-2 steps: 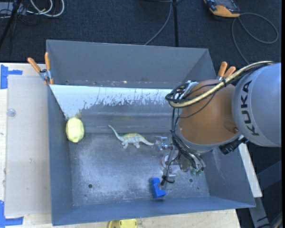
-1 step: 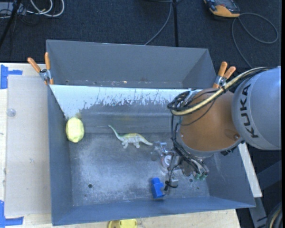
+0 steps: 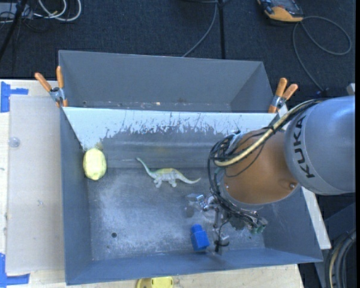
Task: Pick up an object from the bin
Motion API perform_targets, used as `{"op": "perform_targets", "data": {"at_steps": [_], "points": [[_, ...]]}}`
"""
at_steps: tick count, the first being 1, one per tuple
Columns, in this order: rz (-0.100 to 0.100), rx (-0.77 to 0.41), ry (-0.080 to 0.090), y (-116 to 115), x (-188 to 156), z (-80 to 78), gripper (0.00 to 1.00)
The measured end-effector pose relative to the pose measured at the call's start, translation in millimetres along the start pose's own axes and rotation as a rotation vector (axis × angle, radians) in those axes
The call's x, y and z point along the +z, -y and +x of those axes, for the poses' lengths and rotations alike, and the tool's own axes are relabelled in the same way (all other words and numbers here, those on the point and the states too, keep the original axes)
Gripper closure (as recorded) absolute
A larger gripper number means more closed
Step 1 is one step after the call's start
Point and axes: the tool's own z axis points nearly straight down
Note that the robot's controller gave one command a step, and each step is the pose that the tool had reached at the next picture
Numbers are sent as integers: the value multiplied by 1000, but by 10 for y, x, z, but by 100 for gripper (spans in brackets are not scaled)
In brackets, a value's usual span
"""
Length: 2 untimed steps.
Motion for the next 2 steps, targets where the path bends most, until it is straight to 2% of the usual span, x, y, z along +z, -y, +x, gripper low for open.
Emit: {"op": "perform_targets", "data": {"at_steps": [1,2], "points": [[-1,-209,4,57,329,-166,100],[-1,-207,4,60,330,-165,0]]}}
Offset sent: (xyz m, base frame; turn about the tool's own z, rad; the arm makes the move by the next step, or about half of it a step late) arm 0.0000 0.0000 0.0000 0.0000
